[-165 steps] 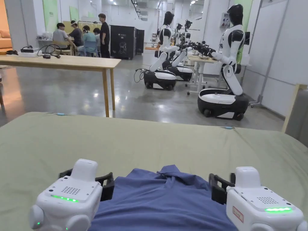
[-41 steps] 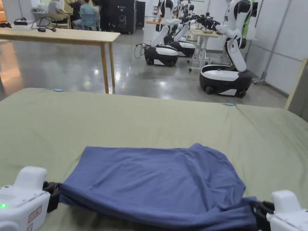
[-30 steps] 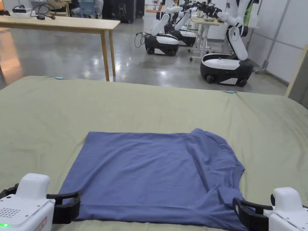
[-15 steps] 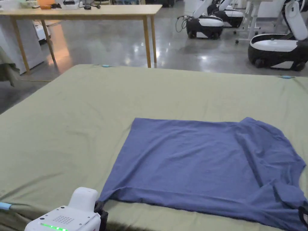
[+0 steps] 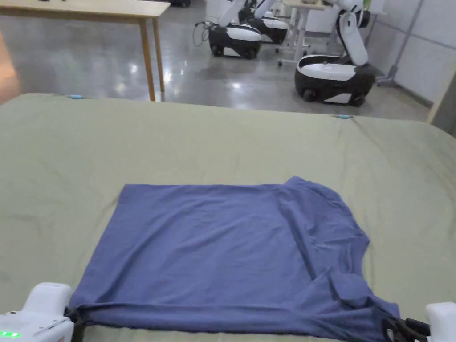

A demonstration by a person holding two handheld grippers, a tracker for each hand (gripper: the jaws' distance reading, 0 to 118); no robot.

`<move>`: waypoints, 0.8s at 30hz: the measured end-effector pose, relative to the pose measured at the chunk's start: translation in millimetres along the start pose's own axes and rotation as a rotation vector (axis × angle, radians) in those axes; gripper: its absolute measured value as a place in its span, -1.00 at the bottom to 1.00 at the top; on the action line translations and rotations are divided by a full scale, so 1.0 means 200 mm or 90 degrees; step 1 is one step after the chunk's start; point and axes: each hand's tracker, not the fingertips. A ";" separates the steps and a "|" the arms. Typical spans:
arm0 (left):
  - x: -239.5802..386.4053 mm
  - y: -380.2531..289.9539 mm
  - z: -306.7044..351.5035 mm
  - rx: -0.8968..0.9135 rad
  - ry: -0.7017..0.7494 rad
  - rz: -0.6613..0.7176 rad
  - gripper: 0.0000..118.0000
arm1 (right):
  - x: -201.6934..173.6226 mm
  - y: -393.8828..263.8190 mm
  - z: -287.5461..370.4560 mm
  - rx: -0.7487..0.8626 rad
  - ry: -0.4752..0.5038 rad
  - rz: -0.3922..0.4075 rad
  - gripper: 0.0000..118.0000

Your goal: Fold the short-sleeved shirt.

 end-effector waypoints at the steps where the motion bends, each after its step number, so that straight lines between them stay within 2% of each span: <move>1: 0.01 0.01 0.01 -0.001 -0.003 -0.003 -0.98 | 0.02 0.00 0.00 -0.002 0.003 0.003 0.99; 3: 0.08 0.05 0.08 0.018 -0.001 -0.012 -0.98 | 0.06 0.00 -0.07 -0.040 -0.003 0.026 0.99; 4: 0.10 0.06 0.10 0.018 -0.005 -0.014 -0.98 | 0.07 0.00 -0.05 -0.015 -0.005 0.036 0.97; 5: 0.12 0.07 0.11 0.020 -0.005 -0.018 -0.98 | 0.07 0.03 -0.07 -0.022 0.009 0.034 0.69; 6: 0.14 0.08 0.13 0.022 -0.002 -0.022 -0.98 | 0.08 0.03 -0.14 -0.043 0.028 0.039 -0.06; 7: 0.11 0.10 0.13 0.021 -0.006 -0.019 -0.98 | 0.08 0.03 -0.18 -0.049 0.028 0.043 -0.96; 9: 0.11 0.11 0.14 0.024 -0.009 -0.016 -0.98 | 0.09 0.04 -0.24 -0.055 0.022 0.053 -0.96; 11: 0.08 0.13 0.14 0.024 -0.007 -0.018 -0.98 | 0.11 0.07 -0.27 -0.058 0.004 0.033 -0.96; 13: 0.07 0.15 0.16 0.027 -0.003 -0.020 -0.98 | 0.16 0.09 -0.26 -0.067 0.088 -0.013 -0.96; 15: 0.06 0.20 0.18 0.028 0.003 -0.030 -0.98 | 0.17 0.15 -0.18 -0.025 0.051 0.002 -0.96; 18: 0.06 0.34 0.22 0.052 0.006 -0.041 -0.98 | 0.18 0.31 -0.10 0.024 0.044 0.006 -0.96; 22: 0.06 0.63 0.19 0.085 0.016 -0.067 -0.98 | 0.20 0.60 -0.11 0.076 0.023 -0.028 -0.96; 24: 0.06 0.76 0.11 0.086 0.018 -0.071 -0.98 | 0.18 0.72 -0.19 0.069 0.014 -0.027 -0.96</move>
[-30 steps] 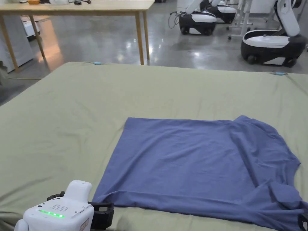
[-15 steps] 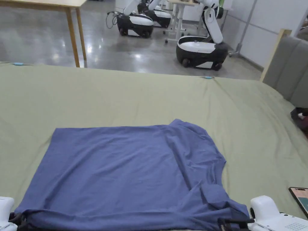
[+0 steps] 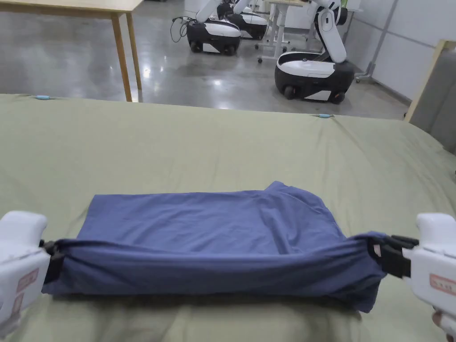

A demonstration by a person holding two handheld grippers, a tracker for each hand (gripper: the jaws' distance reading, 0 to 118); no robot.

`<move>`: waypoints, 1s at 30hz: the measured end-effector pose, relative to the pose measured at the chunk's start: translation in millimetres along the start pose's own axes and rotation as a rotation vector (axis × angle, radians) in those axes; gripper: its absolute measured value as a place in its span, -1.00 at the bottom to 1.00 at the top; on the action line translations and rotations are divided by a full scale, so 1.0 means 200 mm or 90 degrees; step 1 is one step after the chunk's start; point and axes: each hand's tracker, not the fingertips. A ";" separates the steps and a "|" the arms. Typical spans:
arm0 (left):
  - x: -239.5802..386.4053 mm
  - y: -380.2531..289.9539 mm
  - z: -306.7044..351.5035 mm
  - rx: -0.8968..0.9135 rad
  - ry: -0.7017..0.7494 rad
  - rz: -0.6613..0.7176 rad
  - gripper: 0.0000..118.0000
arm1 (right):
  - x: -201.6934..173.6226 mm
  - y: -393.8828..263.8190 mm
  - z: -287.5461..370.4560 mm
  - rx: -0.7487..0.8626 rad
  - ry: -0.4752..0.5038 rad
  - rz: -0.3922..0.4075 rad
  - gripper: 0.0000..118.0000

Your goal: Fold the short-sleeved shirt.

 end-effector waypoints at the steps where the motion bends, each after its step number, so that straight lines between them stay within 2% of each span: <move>1: -0.01 0.07 -0.08 -0.013 -0.001 0.001 -0.98 | -0.01 0.05 -0.08 -0.011 -0.018 0.008 -0.96; 5: -0.01 0.19 -0.40 -0.079 -0.006 0.012 -0.98 | 0.02 0.10 -0.43 -0.069 -0.030 -0.017 -0.96; 6: -0.01 0.19 -0.46 -0.094 -0.001 0.018 -0.98 | 0.03 0.08 -0.51 -0.079 -0.036 -0.028 -0.90; 7: 0.00 0.17 -0.52 -0.111 -0.017 0.042 -0.90 | 0.04 0.07 -0.57 -0.092 -0.044 -0.037 -0.66; 8: -0.02 0.15 -0.57 -0.124 -0.033 0.079 -0.51 | 0.06 0.05 -0.61 -0.092 -0.043 -0.048 0.05; 9: -0.03 0.13 -0.59 -0.127 -0.038 0.094 0.12 | 0.08 0.04 -0.63 -0.085 -0.036 -0.067 0.61; 10: -0.04 0.12 -0.60 -0.114 -0.045 0.091 0.75 | 0.08 0.02 -0.63 -0.079 -0.038 -0.078 0.87; 11: -0.01 0.09 -0.57 -0.111 -0.032 0.080 1.00 | 0.08 0.01 -0.63 -0.072 -0.043 -0.083 0.89; 13: 0.00 0.07 -0.50 -0.090 -0.010 0.074 0.97 | 0.08 -0.02 -0.55 -0.061 -0.036 -0.070 0.89; 14: 0.00 0.05 -0.44 -0.054 -0.032 0.082 0.97 | 0.04 -0.03 -0.49 -0.031 -0.019 -0.061 0.89; 16: 0.04 0.01 -0.29 -0.032 -0.028 0.086 0.95 | 0.00 -0.05 -0.36 -0.005 -0.020 -0.024 0.85; 17: 0.08 -0.03 -0.22 -0.009 -0.032 0.077 0.83 | -0.04 -0.08 -0.29 0.012 -0.017 -0.005 0.58; 18: 0.10 -0.06 -0.17 0.002 -0.031 0.064 0.60 | -0.08 -0.11 -0.23 0.020 -0.012 0.011 0.00; 19: 0.13 -0.11 -0.11 0.015 -0.020 0.051 0.16 | -0.12 -0.15 -0.16 0.021 -0.007 0.033 -0.68; 20: 0.16 -0.17 -0.06 0.017 -0.015 0.045 -0.53 | -0.14 -0.18 -0.12 0.018 0.008 0.044 -0.91; 21: 0.18 -0.22 -0.02 0.017 -0.017 0.041 -0.81 | -0.17 -0.21 -0.08 0.010 0.025 0.052 -0.91; 22: 0.20 -0.28 0.03 0.017 -0.017 0.043 -0.88 | -0.20 -0.24 -0.05 0.006 0.021 0.057 -0.91; 24: 0.21 -0.37 0.04 -0.016 -0.020 0.050 -0.88 | -0.25 -0.30 0.01 0.003 -0.016 0.086 -0.91; 25: 0.22 -0.42 0.02 -0.061 -0.032 0.049 -0.89 | -0.25 -0.34 0.05 0.007 -0.001 0.080 -0.91; 27: 0.17 -0.50 -0.05 -0.052 -0.026 0.052 -0.89 | -0.27 -0.37 0.06 -0.014 0.035 0.065 -0.91; 30: 0.11 -0.51 -0.14 -0.076 -0.010 0.074 -0.88 | -0.29 -0.41 0.07 -0.019 0.023 0.078 -0.91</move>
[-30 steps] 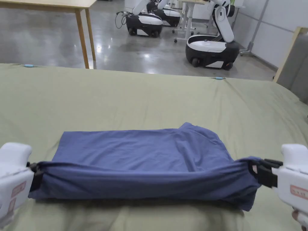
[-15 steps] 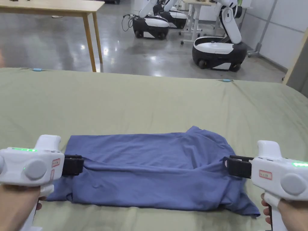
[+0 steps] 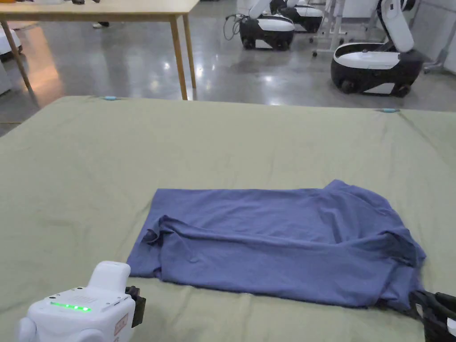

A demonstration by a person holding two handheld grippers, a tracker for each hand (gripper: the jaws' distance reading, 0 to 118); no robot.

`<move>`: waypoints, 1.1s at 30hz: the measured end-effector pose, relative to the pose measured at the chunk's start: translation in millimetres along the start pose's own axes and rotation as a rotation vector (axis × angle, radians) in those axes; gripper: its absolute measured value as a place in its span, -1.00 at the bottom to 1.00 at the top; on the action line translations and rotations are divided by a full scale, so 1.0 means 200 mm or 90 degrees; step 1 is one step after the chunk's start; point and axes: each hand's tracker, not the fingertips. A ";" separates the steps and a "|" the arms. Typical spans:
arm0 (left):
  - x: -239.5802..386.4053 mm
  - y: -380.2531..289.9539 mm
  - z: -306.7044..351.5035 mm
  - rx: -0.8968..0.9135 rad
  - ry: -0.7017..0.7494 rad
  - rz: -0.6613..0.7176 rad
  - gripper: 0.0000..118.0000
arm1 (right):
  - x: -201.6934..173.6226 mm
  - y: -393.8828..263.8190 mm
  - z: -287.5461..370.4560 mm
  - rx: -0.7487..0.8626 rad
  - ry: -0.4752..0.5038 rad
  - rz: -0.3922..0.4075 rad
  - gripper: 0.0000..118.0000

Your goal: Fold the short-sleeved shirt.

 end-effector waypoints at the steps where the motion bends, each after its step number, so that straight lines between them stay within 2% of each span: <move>1: -0.03 0.02 -0.03 0.002 0.008 0.003 -0.78 | 0.00 -0.01 0.00 -0.006 0.002 -0.001 -0.91; 2: -0.04 0.05 -0.06 0.000 0.019 0.003 -0.21 | 0.01 -0.02 -0.01 -0.010 0.002 -0.005 -0.91; 3: -0.05 0.07 -0.09 -0.006 0.031 0.000 0.49 | 0.01 -0.02 -0.01 -0.011 0.001 -0.007 -0.91; 4: -0.06 0.11 -0.13 -0.010 0.040 -0.006 0.97 | 0.01 -0.03 -0.02 -0.014 -0.003 -0.006 -0.91; 10: -0.12 0.23 -0.34 -0.031 0.054 -0.012 0.83 | 0.11 -0.05 -0.07 -0.049 -0.036 -0.017 -0.91; 11: -0.13 0.24 -0.37 -0.033 0.064 -0.017 0.62 | 0.14 -0.06 -0.08 -0.059 -0.044 -0.019 -0.91; 12: -0.13 0.25 -0.40 -0.033 0.070 -0.021 0.28 | 0.17 -0.06 -0.10 -0.069 -0.055 -0.022 -0.91; 13: -0.08 0.28 -0.37 -0.038 0.081 -0.025 -0.22 | 0.19 -0.07 -0.12 -0.077 -0.063 -0.025 -0.91; 14: -0.08 0.29 -0.39 -0.048 0.085 -0.024 -0.63 | 0.22 -0.07 -0.14 -0.085 -0.068 -0.030 -0.73; 15: -0.09 0.30 -0.42 -0.053 0.085 -0.022 -0.68 | 0.25 -0.08 -0.17 -0.092 -0.071 -0.034 -0.33; 17: -0.05 0.31 -0.43 -0.094 0.026 -0.021 -0.83 | 0.30 -0.09 -0.22 -0.099 -0.067 -0.044 0.87; 18: -0.04 0.31 -0.45 -0.103 -0.004 -0.008 -0.84 | 0.32 -0.09 -0.25 -0.099 -0.066 -0.047 0.98; 20: 0.06 0.31 -0.43 -0.085 0.049 -0.087 -0.85 | 0.35 -0.07 -0.34 -0.129 -0.053 -0.057 0.90; 23: 0.11 0.34 -0.38 -0.079 0.050 -0.088 -0.85 | 0.36 -0.07 -0.47 -0.138 -0.035 -0.039 0.82; 24: 0.11 0.34 -0.37 -0.079 0.046 -0.082 -0.85 | 0.36 -0.07 -0.52 -0.147 -0.046 -0.031 0.65; 25: 0.09 0.36 -0.36 -0.076 0.045 -0.076 -0.86 | 0.37 -0.06 -0.56 -0.158 -0.055 -0.027 0.39; 26: 0.08 0.36 -0.35 -0.073 0.046 -0.073 -0.86 | 0.38 -0.06 -0.60 -0.159 -0.049 -0.028 -0.19; 27: 0.08 0.35 -0.34 -0.069 0.046 -0.068 -0.86 | 0.39 -0.06 -0.62 -0.160 -0.044 -0.029 -0.68; 28: 0.08 0.35 -0.33 -0.066 0.044 -0.065 -0.86 | 0.40 -0.07 -0.64 -0.161 -0.036 -0.030 -0.85; 29: 0.05 0.37 -0.31 -0.065 0.040 -0.063 -0.87 | 0.41 -0.06 -0.65 -0.159 -0.022 -0.028 -0.86; 31: 0.05 0.37 -0.27 -0.055 0.038 -0.064 -0.88 | 0.41 -0.04 -0.62 -0.138 -0.034 -0.032 -0.86; 33: 0.01 0.40 -0.21 -0.026 0.040 -0.047 -0.88 | 0.44 -0.01 -0.56 -0.142 0.009 -0.084 -0.87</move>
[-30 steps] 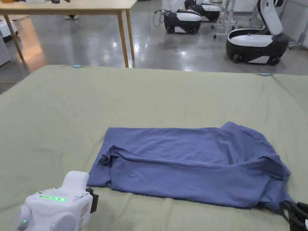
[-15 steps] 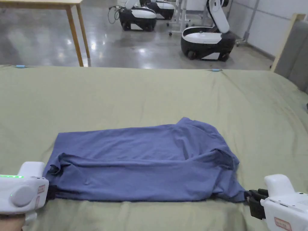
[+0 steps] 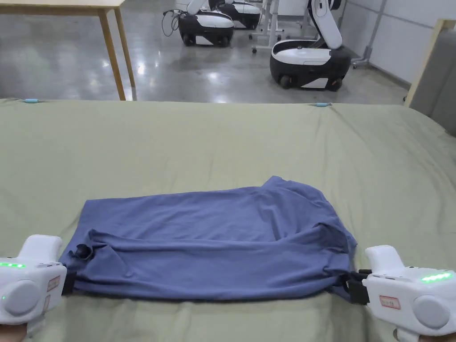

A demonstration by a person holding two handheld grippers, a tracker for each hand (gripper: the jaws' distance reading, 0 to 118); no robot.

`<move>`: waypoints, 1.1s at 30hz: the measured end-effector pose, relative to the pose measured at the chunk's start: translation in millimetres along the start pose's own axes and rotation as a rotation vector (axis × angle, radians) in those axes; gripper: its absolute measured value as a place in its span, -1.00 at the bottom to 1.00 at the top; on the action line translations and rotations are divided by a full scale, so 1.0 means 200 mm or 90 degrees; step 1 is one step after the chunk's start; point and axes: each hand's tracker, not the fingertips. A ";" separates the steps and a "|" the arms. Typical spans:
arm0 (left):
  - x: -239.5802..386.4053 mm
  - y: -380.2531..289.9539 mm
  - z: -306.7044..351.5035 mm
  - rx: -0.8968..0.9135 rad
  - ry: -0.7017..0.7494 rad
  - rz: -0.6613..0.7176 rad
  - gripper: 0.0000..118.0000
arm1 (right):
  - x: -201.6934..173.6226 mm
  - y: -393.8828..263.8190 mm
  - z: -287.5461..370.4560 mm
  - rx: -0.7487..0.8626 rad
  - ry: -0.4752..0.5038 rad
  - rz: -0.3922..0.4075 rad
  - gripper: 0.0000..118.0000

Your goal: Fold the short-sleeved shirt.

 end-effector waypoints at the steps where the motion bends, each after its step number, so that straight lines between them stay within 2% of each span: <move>1: -0.01 0.01 0.04 0.013 -0.011 0.015 -0.88 | 0.00 0.01 0.04 0.013 -0.007 0.006 -0.87; 10: -0.10 -0.01 0.48 0.106 -0.054 0.032 -0.88 | -0.05 0.02 0.60 0.105 0.019 0.030 -0.87; 16: -0.16 -0.34 0.47 0.035 -0.076 0.062 -0.85 | -0.06 -0.23 0.58 0.025 0.017 0.028 -0.86; 18: -0.17 -0.46 0.42 0.013 -0.104 0.094 -0.35 | -0.05 -0.34 0.53 0.007 0.029 0.010 -0.34; 19: -0.18 -0.52 0.40 0.011 -0.114 0.102 -0.14 | -0.04 -0.39 0.49 0.003 0.030 0.005 -0.20; 20: -0.18 -0.57 0.38 0.012 -0.120 0.115 -0.14 | -0.04 -0.42 0.47 -0.005 0.037 -0.002 -0.20; 21: -0.18 -0.59 0.38 0.017 -0.122 0.119 0.47 | -0.04 -0.44 0.46 -0.007 0.041 -0.005 0.17; 22: -0.18 -0.60 0.39 0.031 -0.114 0.121 0.86 | -0.04 -0.44 0.46 -0.007 0.049 -0.003 0.39; 23: -0.19 -0.59 0.42 0.067 -0.098 0.120 0.91 | -0.05 -0.43 0.48 -0.008 0.048 0.002 0.53; 26: -0.19 -0.52 0.56 0.175 -0.102 0.104 0.90 | -0.14 -0.33 0.57 0.067 0.024 0.050 0.57; 28: -0.14 -0.42 0.62 0.193 -0.062 0.070 0.88 | -0.23 -0.22 0.61 0.132 0.012 0.061 0.56; 29: -0.12 -0.38 0.64 0.226 -0.050 0.049 0.75 | -0.27 -0.17 0.62 0.164 0.005 0.062 0.45; 30: -0.08 -0.34 0.66 0.252 -0.046 0.029 0.47 | -0.31 -0.13 0.62 0.195 -0.001 0.063 0.18; 31: -0.04 -0.29 0.66 0.261 -0.039 0.018 0.07 | -0.34 -0.08 0.61 0.218 -0.003 0.064 -0.33; 32: 0.01 -0.26 0.66 0.266 -0.036 0.009 -0.60 | -0.38 -0.04 0.60 0.240 -0.007 0.061 -0.92; 33: 0.04 -0.22 0.65 0.265 -0.038 0.006 -0.89 | -0.41 -0.01 0.59 0.252 -0.011 0.055 -0.94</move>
